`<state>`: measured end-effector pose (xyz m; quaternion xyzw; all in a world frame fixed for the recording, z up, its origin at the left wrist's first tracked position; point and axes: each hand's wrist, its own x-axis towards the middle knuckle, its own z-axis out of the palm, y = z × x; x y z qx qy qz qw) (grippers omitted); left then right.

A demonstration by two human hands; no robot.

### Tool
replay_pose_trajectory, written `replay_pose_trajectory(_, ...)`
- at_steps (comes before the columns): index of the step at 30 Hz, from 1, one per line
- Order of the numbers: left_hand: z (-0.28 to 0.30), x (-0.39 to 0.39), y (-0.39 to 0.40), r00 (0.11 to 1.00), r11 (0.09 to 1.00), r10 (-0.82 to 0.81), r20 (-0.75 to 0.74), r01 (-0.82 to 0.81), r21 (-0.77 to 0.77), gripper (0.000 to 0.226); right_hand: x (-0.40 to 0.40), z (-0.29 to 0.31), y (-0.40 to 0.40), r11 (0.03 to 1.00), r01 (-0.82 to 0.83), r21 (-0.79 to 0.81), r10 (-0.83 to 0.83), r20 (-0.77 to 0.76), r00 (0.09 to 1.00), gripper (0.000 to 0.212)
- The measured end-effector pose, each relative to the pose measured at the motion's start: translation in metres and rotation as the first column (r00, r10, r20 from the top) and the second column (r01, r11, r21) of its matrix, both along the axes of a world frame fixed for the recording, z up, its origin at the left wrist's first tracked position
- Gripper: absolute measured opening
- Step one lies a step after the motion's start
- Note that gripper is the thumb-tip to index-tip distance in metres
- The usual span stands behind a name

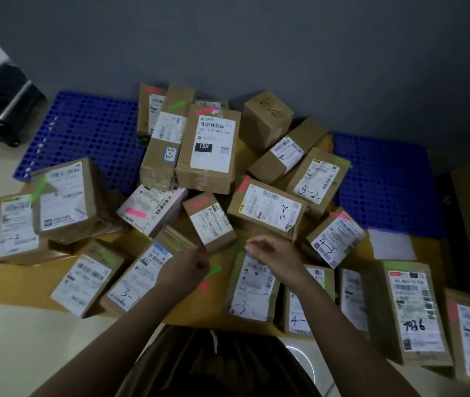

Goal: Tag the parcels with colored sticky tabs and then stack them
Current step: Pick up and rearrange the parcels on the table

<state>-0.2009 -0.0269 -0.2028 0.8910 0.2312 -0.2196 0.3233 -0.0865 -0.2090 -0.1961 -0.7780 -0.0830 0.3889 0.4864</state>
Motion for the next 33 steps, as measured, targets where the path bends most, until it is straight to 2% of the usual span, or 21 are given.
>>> replay_pose_trajectory(3,-0.018,-0.010,-0.006,0.999,0.996,-0.039,-0.020,0.040,0.078,0.018,-0.005,-0.010,-0.004,0.999,0.015,-0.032,-0.015,0.000,1.000,0.006)
replay_pose_trajectory(4,-0.023,-0.010,-0.008,0.999,0.996,-0.041,-0.021,0.042,0.081,0.019,-0.006,-0.013,-0.004,0.999,0.024,-0.042,-0.024,-0.006,1.000,0.007)
replay_pose_trajectory(6,-0.031,-0.008,-0.011,0.998,0.996,-0.048,-0.029,0.050,0.079,0.007,-0.007,-0.019,-0.004,0.998,0.039,-0.052,-0.041,-0.029,0.999,0.013)
replay_pose_trajectory(10,-0.038,0.000,-0.012,0.991,0.989,-0.117,-0.062,0.122,0.087,0.013,-0.009,-0.022,-0.002,0.996,0.090,-0.028,-0.092,-0.089,0.992,0.018)
replay_pose_trajectory(13,-0.036,0.005,-0.010,0.989,0.981,-0.132,-0.064,0.139,0.132,0.014,-0.004,-0.020,-0.003,0.994,0.109,-0.030,-0.110,-0.025,0.994,0.016)
replay_pose_trajectory(16,-0.021,0.010,-0.009,0.989,0.977,-0.144,0.024,0.138,0.165,0.017,0.007,-0.012,-0.010,0.983,0.186,0.002,-0.186,0.031,0.982,0.019)
replay_pose_trajectory(19,0.006,0.027,-0.011,0.978,0.991,-0.120,0.171,0.108,0.076,0.019,0.027,-0.002,-0.016,0.948,0.318,0.030,-0.319,0.061,0.946,0.020)
replay_pose_trajectory(22,0.032,0.058,-0.017,0.943,0.994,-0.099,0.318,0.105,-0.004,0.018,0.055,0.010,-0.020,0.893,0.441,0.084,-0.447,0.076,0.891,0.020)
replay_pose_trajectory(27,0.061,0.135,-0.029,0.890,0.993,-0.059,0.452,0.098,-0.062,0.029,0.109,0.023,-0.021,0.877,0.475,0.076,-0.481,0.147,0.865,0.018)
replay_pose_trajectory(29,0.067,0.171,-0.035,0.895,0.991,-0.046,0.445,0.098,-0.094,0.032,0.132,0.023,-0.018,0.872,0.485,0.072,-0.490,0.157,0.858,0.019)
replay_pose_trajectory(33,0.045,0.241,-0.035,0.947,0.995,0.035,0.319,-0.003,-0.103,0.036,0.164,0.022,-0.007,0.888,0.458,0.036,-0.455,0.203,0.867,0.024)
